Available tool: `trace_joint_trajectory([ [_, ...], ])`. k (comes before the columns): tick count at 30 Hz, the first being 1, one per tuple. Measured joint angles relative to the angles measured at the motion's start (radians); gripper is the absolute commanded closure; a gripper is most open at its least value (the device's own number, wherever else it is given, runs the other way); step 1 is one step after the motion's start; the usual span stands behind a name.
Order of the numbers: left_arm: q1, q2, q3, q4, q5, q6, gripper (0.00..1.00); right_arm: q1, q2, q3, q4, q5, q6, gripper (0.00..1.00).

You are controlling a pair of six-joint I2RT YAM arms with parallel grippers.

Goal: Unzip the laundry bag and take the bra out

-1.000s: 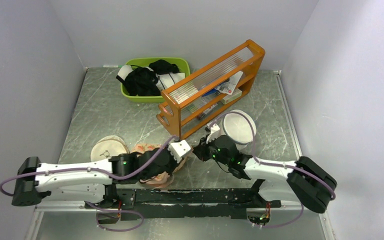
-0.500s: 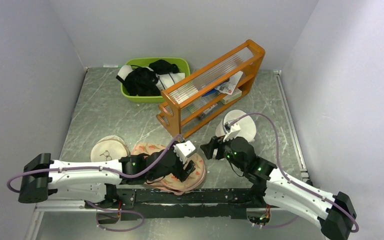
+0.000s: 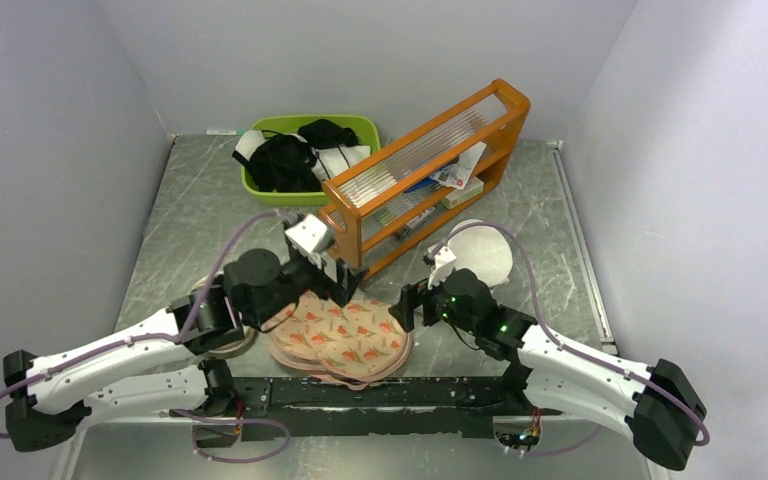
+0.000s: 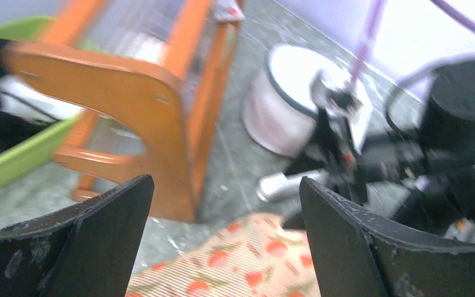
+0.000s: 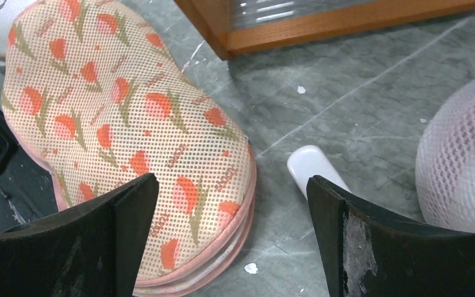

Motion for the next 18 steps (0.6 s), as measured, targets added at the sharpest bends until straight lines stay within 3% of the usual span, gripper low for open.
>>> trace_joint_trajectory([
  [5,0.103,-0.005,0.089,-0.037,-0.093,0.045,0.02,0.071,0.039,0.005,0.039,-0.042,-0.041,0.09],
  [12,0.322,0.060,0.098,-0.113,-0.074,0.045,0.02,0.353,0.201,0.117,0.035,0.014,-0.117,0.09],
  [18,0.512,0.013,0.094,-0.169,-0.055,0.037,0.02,0.545,0.349,0.261,-0.025,0.109,-0.197,0.11],
])
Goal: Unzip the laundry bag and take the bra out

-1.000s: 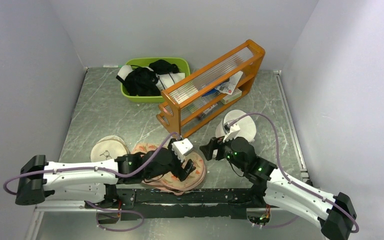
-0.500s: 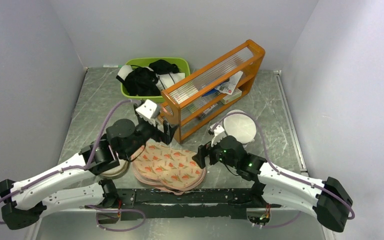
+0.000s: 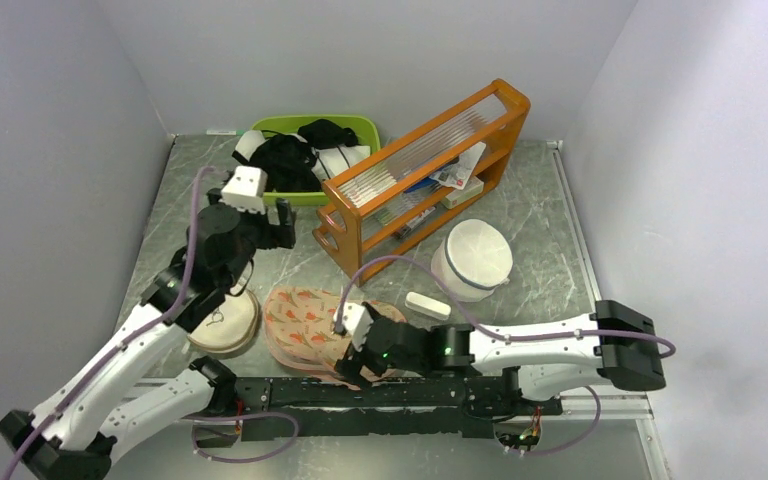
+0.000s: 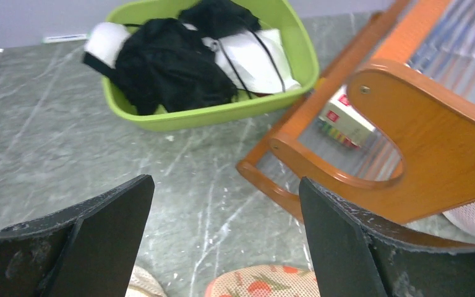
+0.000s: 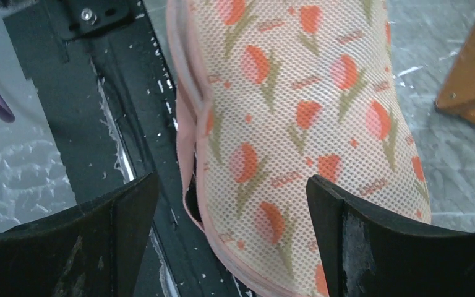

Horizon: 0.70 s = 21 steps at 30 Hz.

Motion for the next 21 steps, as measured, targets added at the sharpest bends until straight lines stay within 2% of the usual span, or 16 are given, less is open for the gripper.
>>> trace_joint_trajectory([
  [5,0.034,-0.143,-0.080,0.008,-0.069,-0.012,0.02,0.132,0.136,0.118,-0.108,0.109,-0.061,0.13],
  [9,0.035,-0.197,-0.106,0.007,-0.119,-0.016,0.02,0.187,0.230,0.173,-0.193,0.181,-0.092,0.20],
  [14,0.035,-0.204,-0.108,0.007,-0.139,-0.010,0.02,0.190,0.299,0.177,-0.249,0.252,-0.096,0.40],
  [17,0.035,-0.196,-0.108,0.007,-0.138,-0.006,0.02,0.190,0.322,0.177,-0.258,0.275,-0.097,0.56],
  [19,0.035,-0.190,-0.108,0.007,-0.136,-0.005,0.02,0.190,0.322,0.177,-0.256,0.286,-0.093,0.60],
  [21,0.035,-0.181,-0.108,0.007,-0.132,-0.002,0.02,0.190,0.321,0.177,-0.250,0.297,-0.093,0.61],
])
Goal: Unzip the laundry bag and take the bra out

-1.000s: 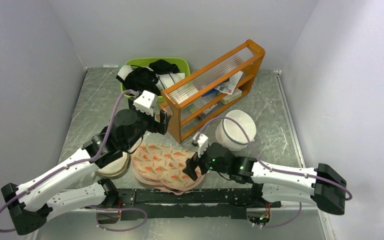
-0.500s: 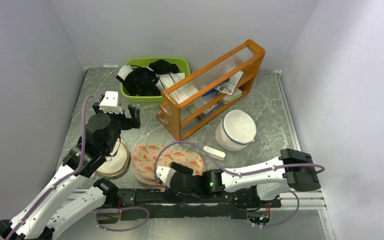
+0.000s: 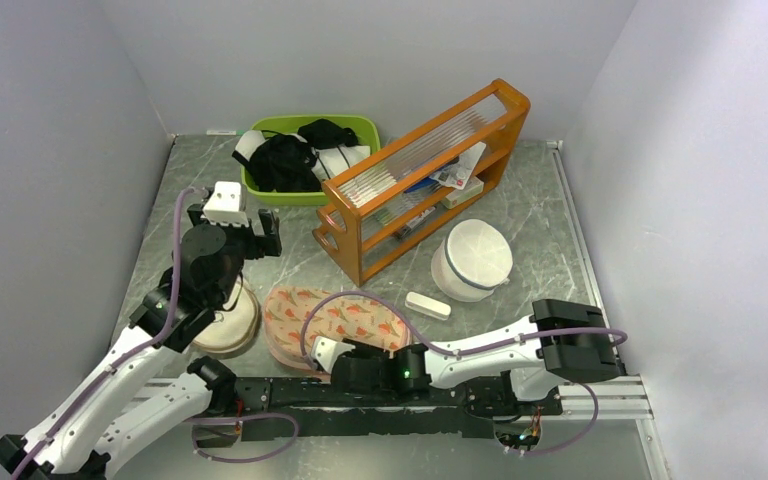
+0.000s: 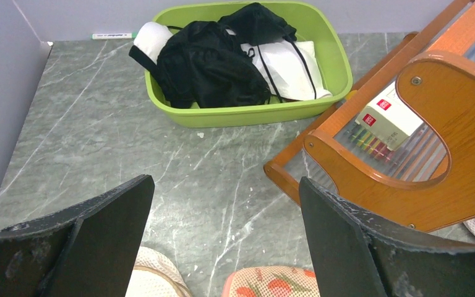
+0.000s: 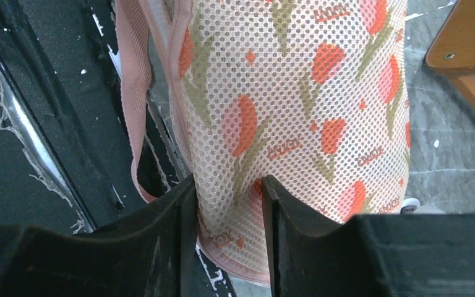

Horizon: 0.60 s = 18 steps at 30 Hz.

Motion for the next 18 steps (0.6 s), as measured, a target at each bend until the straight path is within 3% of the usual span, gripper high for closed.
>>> trace_joint_trajectory([
  [7,0.001,0.018,0.000,0.000,0.027,0.006,0.02,-0.004,-0.050,-0.020,0.035,0.014,0.004,0.74],
  [18,0.001,0.032,0.000,0.000,0.056,0.011,0.02,-0.055,-0.127,-0.060,0.087,-0.008,0.025,0.63],
])
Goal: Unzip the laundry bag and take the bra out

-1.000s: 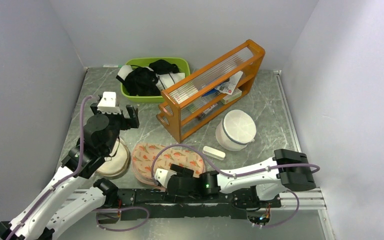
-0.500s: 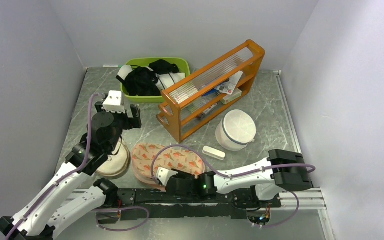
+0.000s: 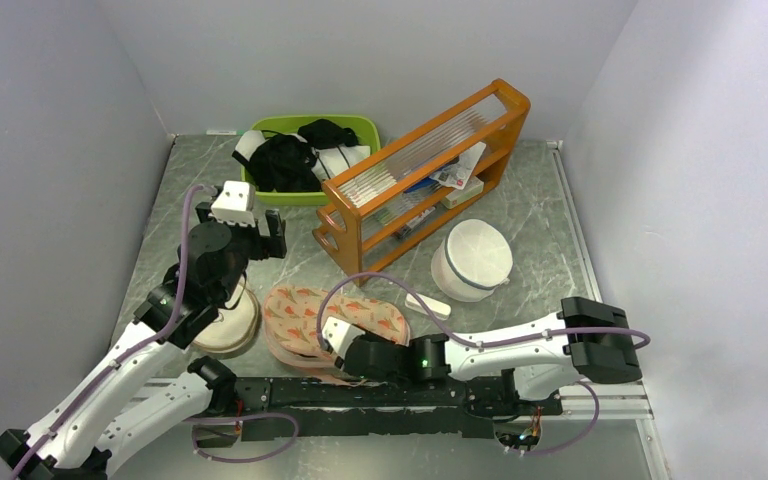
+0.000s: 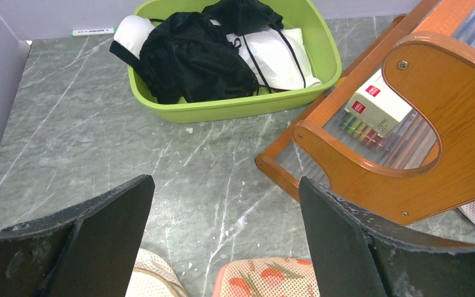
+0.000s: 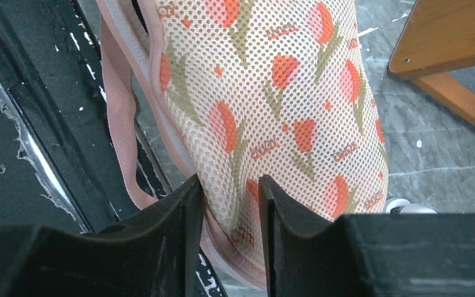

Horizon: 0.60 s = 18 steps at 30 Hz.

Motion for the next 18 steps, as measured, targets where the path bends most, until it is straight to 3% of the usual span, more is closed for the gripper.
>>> trace_joint_trajectory([
  [7,0.000,0.002,0.000,0.000,0.008,0.003,0.02,-0.020,-0.017,-0.014,0.018,-0.006,0.018,0.92],
  [12,0.000,0.005,0.000,0.000,0.011,0.003,0.02,-0.074,-0.083,-0.044,0.061,-0.035,0.042,1.00],
  [18,0.000,0.008,0.000,0.000,0.017,0.003,0.02,-0.175,-0.198,-0.090,0.140,-0.096,0.088,1.00],
])
